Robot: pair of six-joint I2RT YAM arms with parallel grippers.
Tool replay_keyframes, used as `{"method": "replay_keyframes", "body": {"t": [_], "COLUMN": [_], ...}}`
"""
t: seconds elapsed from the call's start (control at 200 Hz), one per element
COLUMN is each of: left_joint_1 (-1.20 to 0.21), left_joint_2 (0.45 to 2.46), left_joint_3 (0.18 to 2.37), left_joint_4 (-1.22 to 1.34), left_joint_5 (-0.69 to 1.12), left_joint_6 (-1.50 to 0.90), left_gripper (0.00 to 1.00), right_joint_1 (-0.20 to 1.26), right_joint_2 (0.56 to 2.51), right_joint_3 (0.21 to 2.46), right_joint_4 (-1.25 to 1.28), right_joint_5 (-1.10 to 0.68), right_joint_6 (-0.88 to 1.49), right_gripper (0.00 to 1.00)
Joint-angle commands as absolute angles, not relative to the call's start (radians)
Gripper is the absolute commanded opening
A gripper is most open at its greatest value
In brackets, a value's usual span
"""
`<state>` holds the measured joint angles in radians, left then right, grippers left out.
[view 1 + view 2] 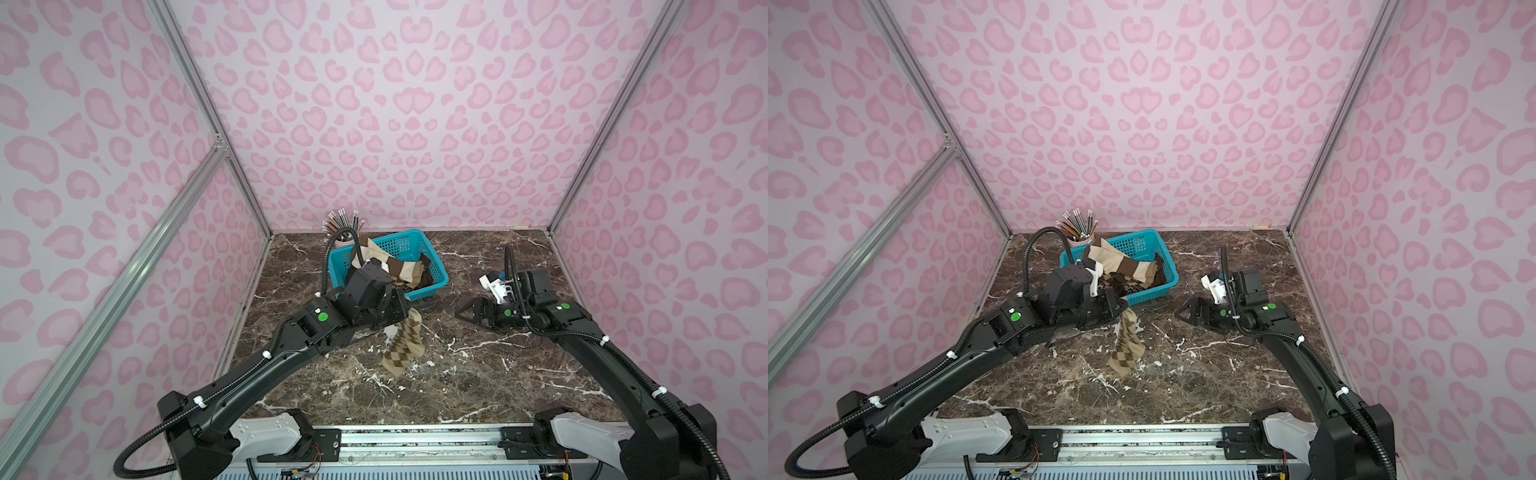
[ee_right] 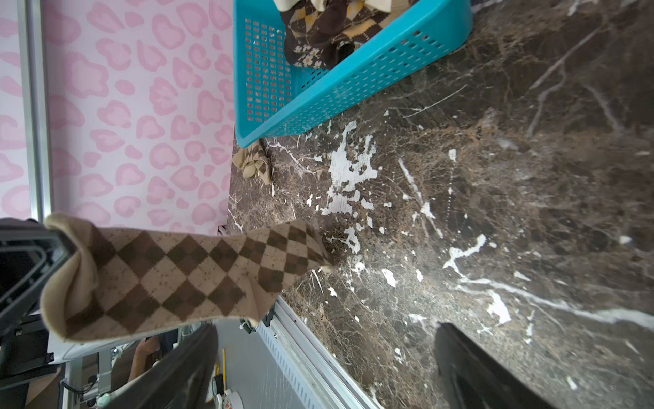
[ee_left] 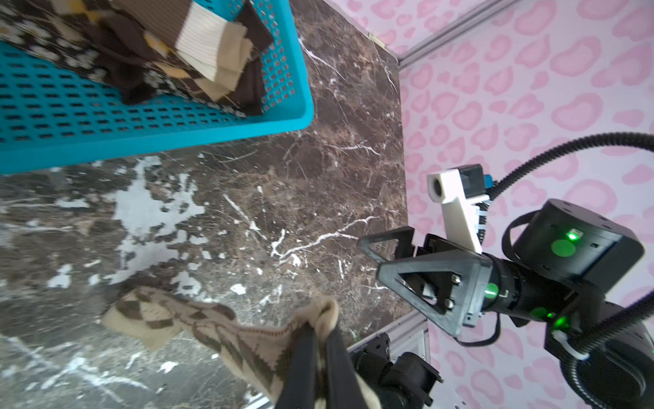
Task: Place the socks together as a pair
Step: Pick up the sock at the center of the board, then place the sock at the center of the board.
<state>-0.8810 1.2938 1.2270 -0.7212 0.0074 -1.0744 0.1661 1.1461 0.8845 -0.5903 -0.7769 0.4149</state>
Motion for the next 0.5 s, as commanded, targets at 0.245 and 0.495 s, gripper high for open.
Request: {"method": "replay_keyframes", "body": {"t": [0.245,0.495], "left_joint_1": [-1.007,-1.010], "left_joint_2": [1.542,1.639], "left_joint_3": [1.406,1.429], "left_joint_4": [-0.482,-0.476], "left_joint_5": [0.024,0.016], "left_joint_6": [-1.189,-1.176], "left_gripper": [0.05,0.05], "right_joint_1": [0.077,0.062], "right_joint_2": [1.096,1.106], "right_joint_3": [0.891,0.909], "right_joint_4": [-0.664,-0.692], "right_joint_5": [-0.710,-0.647], "right_joint_6": [0.335,0.345], "right_gripper": [0.99,0.99]}}
